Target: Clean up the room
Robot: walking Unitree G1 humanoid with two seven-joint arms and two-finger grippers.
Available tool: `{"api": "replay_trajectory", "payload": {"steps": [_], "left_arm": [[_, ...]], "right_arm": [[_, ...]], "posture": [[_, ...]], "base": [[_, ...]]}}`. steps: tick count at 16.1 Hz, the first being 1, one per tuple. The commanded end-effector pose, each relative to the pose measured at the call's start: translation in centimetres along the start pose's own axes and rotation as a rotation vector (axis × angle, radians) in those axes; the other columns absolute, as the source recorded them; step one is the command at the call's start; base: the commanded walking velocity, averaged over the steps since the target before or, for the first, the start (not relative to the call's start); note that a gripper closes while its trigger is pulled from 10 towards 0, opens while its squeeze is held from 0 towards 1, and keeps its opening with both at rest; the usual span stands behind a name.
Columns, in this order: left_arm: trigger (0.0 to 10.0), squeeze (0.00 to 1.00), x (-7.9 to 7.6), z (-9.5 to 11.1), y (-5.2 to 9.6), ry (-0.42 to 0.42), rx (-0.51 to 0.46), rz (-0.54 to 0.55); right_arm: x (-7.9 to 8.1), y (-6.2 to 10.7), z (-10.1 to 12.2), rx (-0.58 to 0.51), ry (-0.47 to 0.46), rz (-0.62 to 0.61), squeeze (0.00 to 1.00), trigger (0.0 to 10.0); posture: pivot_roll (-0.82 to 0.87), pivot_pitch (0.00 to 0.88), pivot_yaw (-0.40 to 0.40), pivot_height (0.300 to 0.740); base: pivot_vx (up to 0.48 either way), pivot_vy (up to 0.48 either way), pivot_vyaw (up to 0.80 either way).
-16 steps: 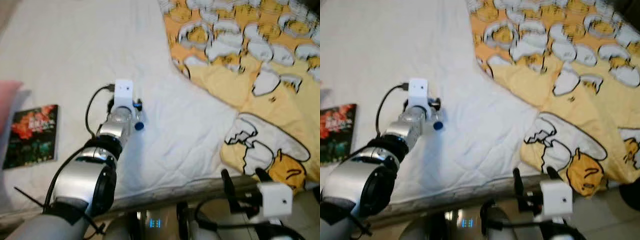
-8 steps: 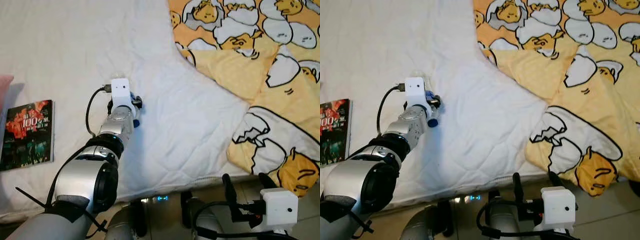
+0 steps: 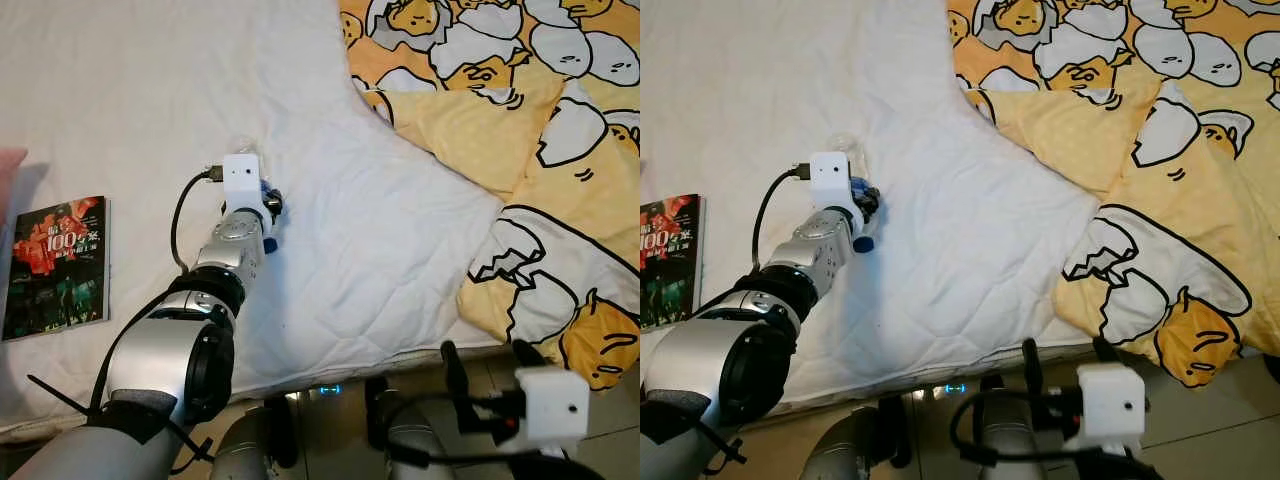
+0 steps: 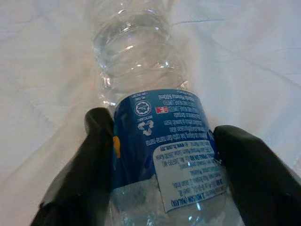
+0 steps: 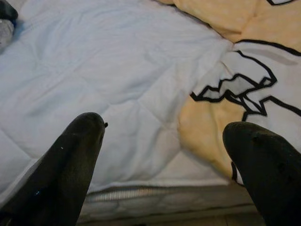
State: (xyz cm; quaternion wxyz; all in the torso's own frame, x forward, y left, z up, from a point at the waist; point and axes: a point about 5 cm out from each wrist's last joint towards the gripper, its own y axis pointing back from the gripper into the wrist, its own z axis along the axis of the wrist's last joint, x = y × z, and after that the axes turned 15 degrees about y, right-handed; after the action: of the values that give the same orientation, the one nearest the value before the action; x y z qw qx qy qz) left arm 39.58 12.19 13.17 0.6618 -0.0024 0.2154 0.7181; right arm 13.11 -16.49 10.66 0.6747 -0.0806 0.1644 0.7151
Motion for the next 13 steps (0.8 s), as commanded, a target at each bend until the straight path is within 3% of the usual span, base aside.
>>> {"api": "replay_trajectory", "payload": {"steps": [1, 2, 3, 5, 6, 7, 8, 10, 11, 12, 13], "left_arm": [[0.0, 0.00, -0.6, -3.0, 0.4, -0.036, 0.112, -0.067], [0.0, 0.00, -1.9, -2.9, 0.5, -0.072, 0.085, -0.184], [0.0, 0.00, -2.6, -2.9, 0.7, -0.050, 0.077, -0.265], [0.0, 0.00, -1.9, -2.2, 0.7, -0.062, 0.050, -0.327], [0.0, 0.00, -2.0, -1.5, 0.7, -0.023, 0.010, -0.364], [0.0, 0.00, -1.4, -0.6, 0.7, -0.069, -0.043, -0.376], [0.0, 0.00, -0.9, 0.6, 0.8, -0.042, -0.098, -0.410], [0.0, 0.00, 0.0, 2.5, 1.4, -0.075, -0.227, -0.444], [0.0, 0.00, 1.0, 3.5, 2.6, -0.069, -0.326, -0.464], [0.0, 0.00, 2.5, 3.6, 4.5, -0.020, -0.395, -0.462], [0.0, 0.00, 4.0, 2.9, 6.2, -0.026, -0.434, -0.440]], "right_arm": [[0.0, 0.0, -0.9, 0.046, -0.005, -0.007, 0.00, 10.0], [-0.1, -1.0, -1.1, 0.061, -0.090, -0.041, 0.00, 10.0], [-0.2, -2.2, -1.5, 0.076, -0.169, -0.066, 0.00, 10.0], [-0.4, -5.9, -0.9, -0.016, -0.131, -0.040, 0.00, 10.0], [-0.4, -7.0, -0.7, -0.039, -0.122, -0.039, 0.00, 10.0], [-0.4, -8.4, -0.2, -0.077, -0.109, -0.026, 0.00, 10.0], [-0.4, -9.7, 0.3, -0.110, -0.099, -0.014, 0.00, 10.0], [-0.5, -11.2, 0.3, -0.112, -0.148, -0.013, 0.00, 10.0], [-0.8, -12.2, 0.0, -0.082, -0.244, -0.035, 0.00, 10.0], [-1.0, -13.1, 0.1, -0.089, -0.241, -0.033, 0.00, 10.0], [-1.3, -13.5, 0.4, -0.113, -0.193, -0.031, 0.00, 10.0]], "posture": [[-0.39, 0.319, 0.051, 0.740], [-0.38, 0.290, 0.058, 0.740], [-0.37, 0.239, 0.065, 0.740], [-0.30, 0.111, 0.077, 0.740], [-0.29, 0.094, 0.077, 0.740], [-0.25, 0.045, 0.074, 0.740], [-0.20, 0.003, 0.063, 0.740], [-0.13, 0.000, 0.036, 0.740], [-0.09, 0.000, 0.012, 0.740], [-0.07, 0.000, -0.001, 0.740], [-0.05, 0.000, -0.013, 0.740]], "base": [[0.000, 0.000, 0.00], [0.000, 0.000, 0.00], [0.000, 0.000, 0.00], [0.000, 0.000, 0.00], [0.000, 0.000, 0.00], [0.000, 0.000, 0.00], [0.000, 0.000, 0.00], [0.000, 0.000, 0.00], [0.000, 0.000, 0.00], [0.000, 0.000, 0.00], [0.000, 0.000, 0.00]]}}
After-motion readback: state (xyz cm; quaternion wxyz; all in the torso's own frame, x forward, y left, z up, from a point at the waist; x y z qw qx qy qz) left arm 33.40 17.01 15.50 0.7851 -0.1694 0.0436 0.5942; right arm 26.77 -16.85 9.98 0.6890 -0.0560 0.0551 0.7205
